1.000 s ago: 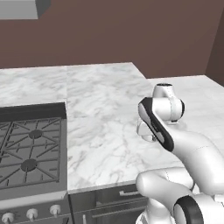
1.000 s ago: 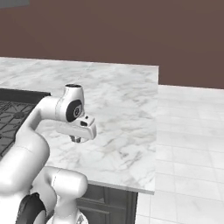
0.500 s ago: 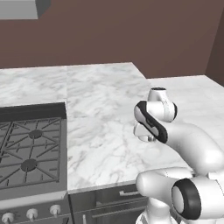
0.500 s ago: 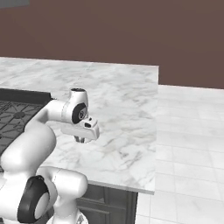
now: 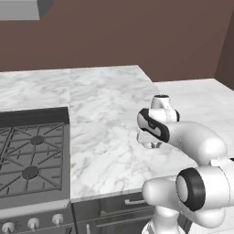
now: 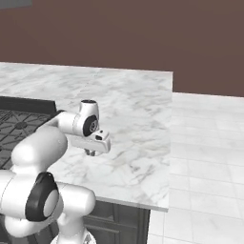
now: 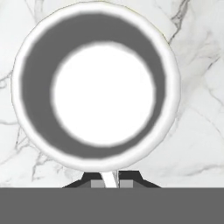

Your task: Clear the mugs and bowl far away from the sink.

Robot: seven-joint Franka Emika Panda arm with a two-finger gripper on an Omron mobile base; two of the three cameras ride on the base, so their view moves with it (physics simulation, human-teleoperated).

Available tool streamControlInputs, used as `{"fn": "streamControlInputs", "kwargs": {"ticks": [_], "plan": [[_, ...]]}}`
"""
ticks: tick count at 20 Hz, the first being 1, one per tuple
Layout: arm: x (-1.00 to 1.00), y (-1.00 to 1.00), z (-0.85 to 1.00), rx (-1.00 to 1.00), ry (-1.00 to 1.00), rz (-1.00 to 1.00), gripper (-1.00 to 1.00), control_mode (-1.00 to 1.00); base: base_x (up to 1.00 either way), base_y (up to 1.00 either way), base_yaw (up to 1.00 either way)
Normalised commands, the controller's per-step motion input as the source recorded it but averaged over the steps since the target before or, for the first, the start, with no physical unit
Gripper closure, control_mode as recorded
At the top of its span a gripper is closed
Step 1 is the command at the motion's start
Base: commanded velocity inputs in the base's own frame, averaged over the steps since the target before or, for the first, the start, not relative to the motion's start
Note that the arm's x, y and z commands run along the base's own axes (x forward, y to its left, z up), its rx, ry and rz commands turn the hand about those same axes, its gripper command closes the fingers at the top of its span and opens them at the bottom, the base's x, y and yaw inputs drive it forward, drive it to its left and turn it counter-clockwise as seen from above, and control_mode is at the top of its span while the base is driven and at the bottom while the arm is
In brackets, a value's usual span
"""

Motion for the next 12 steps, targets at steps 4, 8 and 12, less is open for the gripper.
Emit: {"fn": "streamControlInputs", "kwargs": {"ticks": [4, 8, 12], "plan": [[0.26, 0.00, -0.28, 0.00, 0.02, 0.00, 1.00, -1.00, 0.00, 0.00, 0.00], [0.24, 0.00, -0.29, 0.00, 0.02, 0.00, 1.00, -1.00, 0.00, 0.00, 0.00], [0.26, 0.00, -0.27, 0.00, 0.01, 0.00, 1.00, -1.00, 0.00, 0.00, 0.00]]}}
